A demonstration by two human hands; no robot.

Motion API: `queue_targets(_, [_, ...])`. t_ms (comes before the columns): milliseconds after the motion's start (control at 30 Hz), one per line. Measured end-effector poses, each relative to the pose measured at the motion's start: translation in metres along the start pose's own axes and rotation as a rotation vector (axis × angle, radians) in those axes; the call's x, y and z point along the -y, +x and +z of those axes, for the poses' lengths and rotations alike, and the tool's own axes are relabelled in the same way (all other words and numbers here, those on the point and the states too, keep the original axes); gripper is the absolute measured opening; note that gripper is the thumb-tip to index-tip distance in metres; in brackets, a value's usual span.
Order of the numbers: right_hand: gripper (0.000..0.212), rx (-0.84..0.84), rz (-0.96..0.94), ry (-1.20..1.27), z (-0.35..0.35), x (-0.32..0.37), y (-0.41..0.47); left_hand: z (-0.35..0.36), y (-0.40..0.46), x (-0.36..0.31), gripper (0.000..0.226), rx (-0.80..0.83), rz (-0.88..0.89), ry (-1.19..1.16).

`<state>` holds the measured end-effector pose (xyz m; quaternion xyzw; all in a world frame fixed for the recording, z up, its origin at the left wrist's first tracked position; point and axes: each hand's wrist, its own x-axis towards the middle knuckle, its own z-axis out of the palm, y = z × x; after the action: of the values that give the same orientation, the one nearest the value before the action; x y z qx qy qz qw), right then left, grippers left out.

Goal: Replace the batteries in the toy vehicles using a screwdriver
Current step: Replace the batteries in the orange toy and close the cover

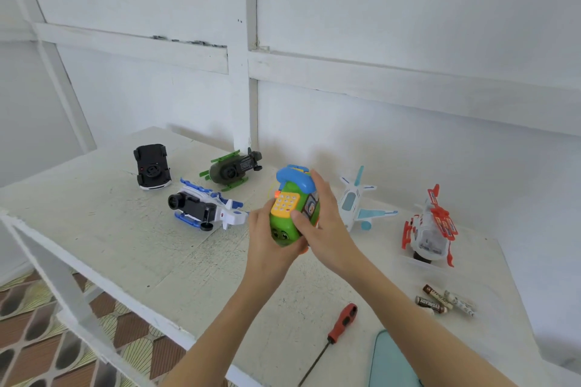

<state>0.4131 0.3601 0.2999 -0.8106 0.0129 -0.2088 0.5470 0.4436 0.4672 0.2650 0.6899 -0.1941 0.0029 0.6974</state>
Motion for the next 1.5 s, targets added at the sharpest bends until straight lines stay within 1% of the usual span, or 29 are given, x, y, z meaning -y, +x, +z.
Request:
queue_targets(100, [0.068,0.046,0.094,0.086,0.007,-0.016,-0.006,-0.015,-0.005,0.015,0.077,0.085,-0.055,0.036])
queue_targets(200, [0.069,0.098,0.148,0.125,0.012,-0.029,-0.015,-0.032,-0.008,0.032,0.074,0.166,-0.108,0.095])
queue_targets(267, [0.061,0.119,0.205,0.133,0.013,-0.034,-0.018,-0.039,-0.008,0.042,0.07,0.224,-0.148,0.101])
queue_targets(300, [0.057,0.125,0.229,0.122,0.014,-0.036,-0.019,-0.041,-0.007,0.047,0.069,0.244,-0.159,0.109])
queue_targets(333, [0.057,0.127,0.254,0.099,0.015,-0.038,-0.021,-0.043,-0.006,0.051,0.07,0.259,-0.166,0.125])
queue_targets(467, [0.074,0.118,0.359,-0.065,0.019,-0.059,-0.024,-0.046,-0.001,0.067,0.077,0.299,-0.195,0.186])
queue_targets(567, [0.075,0.109,0.425,-0.105,0.022,-0.069,-0.024,-0.048,0.004,0.075,0.074,0.344,-0.166,0.252])
queue_targets(667, [0.074,0.074,0.434,-0.075,0.026,-0.07,-0.024,-0.05,0.008,0.081,0.076,0.36,-0.133,0.297])
queue_targets(933, [0.067,0.012,0.446,-0.059,0.028,-0.067,-0.025,-0.053,0.012,0.085,0.078,0.374,-0.119,0.262])
queue_targets(1167, [0.067,0.04,0.446,-0.067,0.028,-0.062,-0.026,-0.056,0.011,0.085,0.071,0.394,-0.106,0.246])
queue_targets(1333, [0.066,0.047,0.437,-0.077,0.028,-0.06,-0.026,-0.056,0.009,0.086,0.072,0.402,-0.103,0.241])
queue_targets(1433, [0.068,0.046,0.427,-0.109,0.028,-0.058,-0.025,-0.058,0.009,0.087,0.07,0.433,-0.086,0.249])
queue_targets(1500, [0.072,0.071,0.438,-0.176,0.025,-0.058,-0.025,-0.061,0.009,0.087,0.068,0.442,-0.081,0.268])
